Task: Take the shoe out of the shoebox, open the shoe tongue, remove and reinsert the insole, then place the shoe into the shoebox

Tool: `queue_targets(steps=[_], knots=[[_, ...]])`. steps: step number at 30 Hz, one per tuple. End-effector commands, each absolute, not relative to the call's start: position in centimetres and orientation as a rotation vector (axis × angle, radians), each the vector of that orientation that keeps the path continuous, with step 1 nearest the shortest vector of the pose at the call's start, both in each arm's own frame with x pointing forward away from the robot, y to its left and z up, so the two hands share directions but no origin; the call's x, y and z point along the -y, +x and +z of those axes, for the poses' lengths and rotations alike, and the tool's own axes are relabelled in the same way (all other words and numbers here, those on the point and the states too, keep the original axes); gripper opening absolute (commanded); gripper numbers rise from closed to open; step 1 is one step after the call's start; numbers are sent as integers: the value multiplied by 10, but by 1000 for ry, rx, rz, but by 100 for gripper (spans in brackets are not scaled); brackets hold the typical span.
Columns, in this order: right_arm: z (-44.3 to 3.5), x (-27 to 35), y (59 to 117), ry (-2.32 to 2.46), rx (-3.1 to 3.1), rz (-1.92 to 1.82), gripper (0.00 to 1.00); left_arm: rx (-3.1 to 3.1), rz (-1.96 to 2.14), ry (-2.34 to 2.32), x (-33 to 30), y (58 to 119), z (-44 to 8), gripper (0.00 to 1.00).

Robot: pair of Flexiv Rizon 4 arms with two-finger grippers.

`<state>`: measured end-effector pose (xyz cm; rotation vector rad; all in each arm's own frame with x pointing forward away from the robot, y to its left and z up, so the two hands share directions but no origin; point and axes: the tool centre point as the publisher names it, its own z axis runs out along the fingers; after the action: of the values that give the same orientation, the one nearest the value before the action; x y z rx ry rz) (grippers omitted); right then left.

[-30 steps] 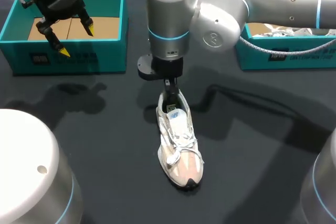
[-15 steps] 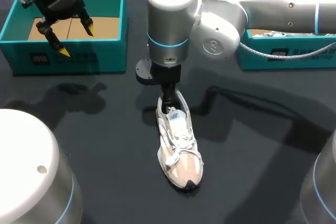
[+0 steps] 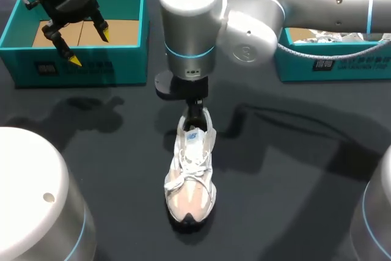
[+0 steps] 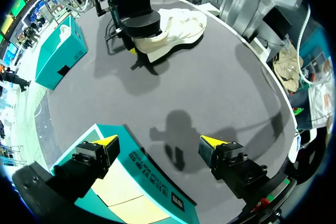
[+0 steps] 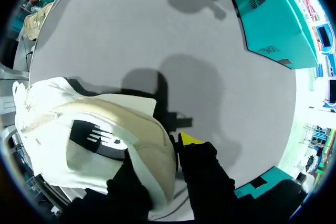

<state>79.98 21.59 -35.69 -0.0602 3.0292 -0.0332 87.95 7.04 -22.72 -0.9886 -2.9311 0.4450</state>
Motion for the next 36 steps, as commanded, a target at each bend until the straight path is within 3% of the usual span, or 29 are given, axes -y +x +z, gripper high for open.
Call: queue_targets(steps=[1, 17, 36], knots=[[-324, -211, 795, -89, -2998, -72, 0, 2930, 441, -990, -71, 880, -227, 100], [-197, -146, 834, -300, -2952, -166, 0, 2930, 441, -990, -71, 880, -227, 100], [-90, 42, 966, -346, -2903, -236, 0, 2930, 441, -990, -71, 880, -227, 100]])
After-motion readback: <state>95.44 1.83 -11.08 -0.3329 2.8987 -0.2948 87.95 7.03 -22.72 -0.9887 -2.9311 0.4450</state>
